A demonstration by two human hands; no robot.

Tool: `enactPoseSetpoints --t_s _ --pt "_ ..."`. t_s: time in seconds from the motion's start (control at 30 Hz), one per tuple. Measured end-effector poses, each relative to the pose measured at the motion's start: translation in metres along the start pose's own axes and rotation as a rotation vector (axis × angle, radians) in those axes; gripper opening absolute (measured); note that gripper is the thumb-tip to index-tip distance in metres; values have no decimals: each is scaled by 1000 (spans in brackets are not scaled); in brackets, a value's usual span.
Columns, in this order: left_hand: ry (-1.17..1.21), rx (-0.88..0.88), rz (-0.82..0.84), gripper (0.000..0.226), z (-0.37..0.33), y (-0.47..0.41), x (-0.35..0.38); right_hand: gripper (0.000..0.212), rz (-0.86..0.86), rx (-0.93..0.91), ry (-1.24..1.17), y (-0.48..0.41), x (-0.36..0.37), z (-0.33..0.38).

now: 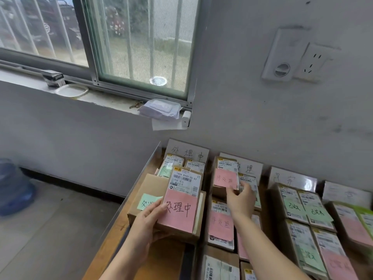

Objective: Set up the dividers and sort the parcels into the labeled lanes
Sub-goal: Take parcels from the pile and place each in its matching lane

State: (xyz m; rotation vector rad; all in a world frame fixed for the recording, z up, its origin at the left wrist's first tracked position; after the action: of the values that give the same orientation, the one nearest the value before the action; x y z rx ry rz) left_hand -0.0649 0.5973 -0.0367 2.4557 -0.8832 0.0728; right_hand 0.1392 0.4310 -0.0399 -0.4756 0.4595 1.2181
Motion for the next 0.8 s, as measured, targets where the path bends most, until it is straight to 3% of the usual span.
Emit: enactPoseSetpoints --t_s 0.17,0.33,0.57,0.8 --pt "27 54 -22 46 6 29 -11 37 316 -42 -320 94 -35 20" --pt "27 46 -122 39 23 51 -38 47 706 75 -353 182 -55 9" --pt "-67 3 -238 24 50 75 -76 61 822 159 -291 227 -49 -17" --pt "-205 4 -318 18 66 80 -107 75 806 168 -177 264 -25 -45"
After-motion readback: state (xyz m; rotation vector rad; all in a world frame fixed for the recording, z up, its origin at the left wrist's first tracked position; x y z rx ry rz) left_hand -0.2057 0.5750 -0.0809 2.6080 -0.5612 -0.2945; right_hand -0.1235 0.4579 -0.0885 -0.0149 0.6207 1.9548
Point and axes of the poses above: each hand's wrist, its own y-axis away from the middle knuckle, its own x-axis out of the palm, z = x × y, the point moved 3 cm from there along -y, towards the middle knuckle, and after that the axes turned 15 degrees about -z, right-handed, at the moved point
